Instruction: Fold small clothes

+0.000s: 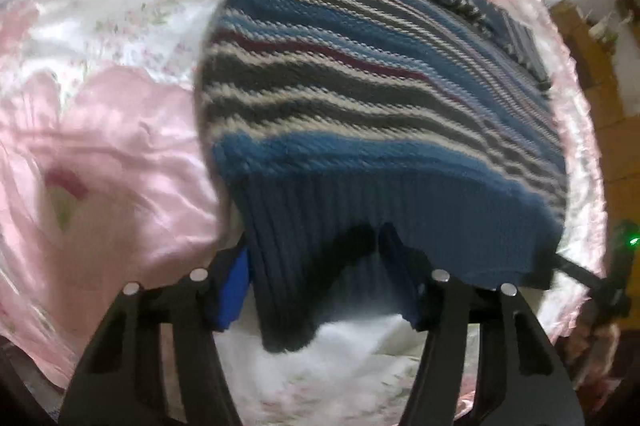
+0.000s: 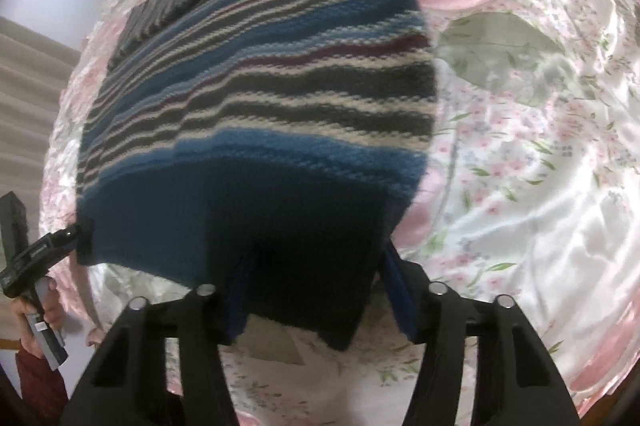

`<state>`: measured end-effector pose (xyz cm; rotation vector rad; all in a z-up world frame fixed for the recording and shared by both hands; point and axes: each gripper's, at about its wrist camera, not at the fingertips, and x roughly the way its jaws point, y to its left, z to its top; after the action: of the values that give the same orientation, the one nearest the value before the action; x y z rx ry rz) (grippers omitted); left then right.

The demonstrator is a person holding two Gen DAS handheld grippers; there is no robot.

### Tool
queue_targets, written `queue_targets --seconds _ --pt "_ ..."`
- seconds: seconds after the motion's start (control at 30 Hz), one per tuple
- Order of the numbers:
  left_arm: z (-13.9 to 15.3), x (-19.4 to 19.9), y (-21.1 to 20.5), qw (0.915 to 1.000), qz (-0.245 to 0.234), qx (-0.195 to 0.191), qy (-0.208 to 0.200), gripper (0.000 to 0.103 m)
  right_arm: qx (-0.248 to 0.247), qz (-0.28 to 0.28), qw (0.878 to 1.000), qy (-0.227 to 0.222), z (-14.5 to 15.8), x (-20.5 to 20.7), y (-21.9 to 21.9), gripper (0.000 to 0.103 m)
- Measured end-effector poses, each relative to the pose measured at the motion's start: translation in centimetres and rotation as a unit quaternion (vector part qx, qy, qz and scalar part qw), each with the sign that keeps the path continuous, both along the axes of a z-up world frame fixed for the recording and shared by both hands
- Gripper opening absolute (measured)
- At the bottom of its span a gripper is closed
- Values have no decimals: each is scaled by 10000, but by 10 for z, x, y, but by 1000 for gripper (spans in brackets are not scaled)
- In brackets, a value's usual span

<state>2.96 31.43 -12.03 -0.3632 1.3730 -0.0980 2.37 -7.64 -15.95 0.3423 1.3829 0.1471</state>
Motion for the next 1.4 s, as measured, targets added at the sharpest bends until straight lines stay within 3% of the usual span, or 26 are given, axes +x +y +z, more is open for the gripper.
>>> queue_targets --seconds 0.1,0.17,0.2,0.23,0.33,0.57,0.77,0.9,1.17,1.4 --pt "-4 -2 -3 9999 31 119 40 50 -5 123 9999 -32 -1 1 7 43" --pt "-5 -2 0 9998 184 114 53 29 53 26 10000 -1 -2 2 4 30" --pt "-5 -3 2 9996 265 46 49 22 166 -13 9999 -3 -1 0 1 18" --pt "-5 -3 4 9994 338 4 57 16 283 -83 9996 -14 1 -1 -3 13" --pt "3 -8 8 9990 452 -68 -30 10 411 -141 9990 -78 7 -5 -9 11" --pt "31 -16 9 9971 500 -278 -497 9 727 -126 9967 -348 27 -17 -20 9" --pt "7 -17 11 9989 368 17 -284 9 591 -134 9980 154 2 -11 -21 9" --pt "-1 -17 10 9991 334 80 -237 9 660 -167 9974 247 -2 -9 -24 9" --pt "54 15 9 9956 281 -486 -744 9 1013 116 9946 -197 50 24 -21 9" --pt "64 68 21 9928 515 -571 -923 9 1308 -189 9907 -339 72 85 -38 9"
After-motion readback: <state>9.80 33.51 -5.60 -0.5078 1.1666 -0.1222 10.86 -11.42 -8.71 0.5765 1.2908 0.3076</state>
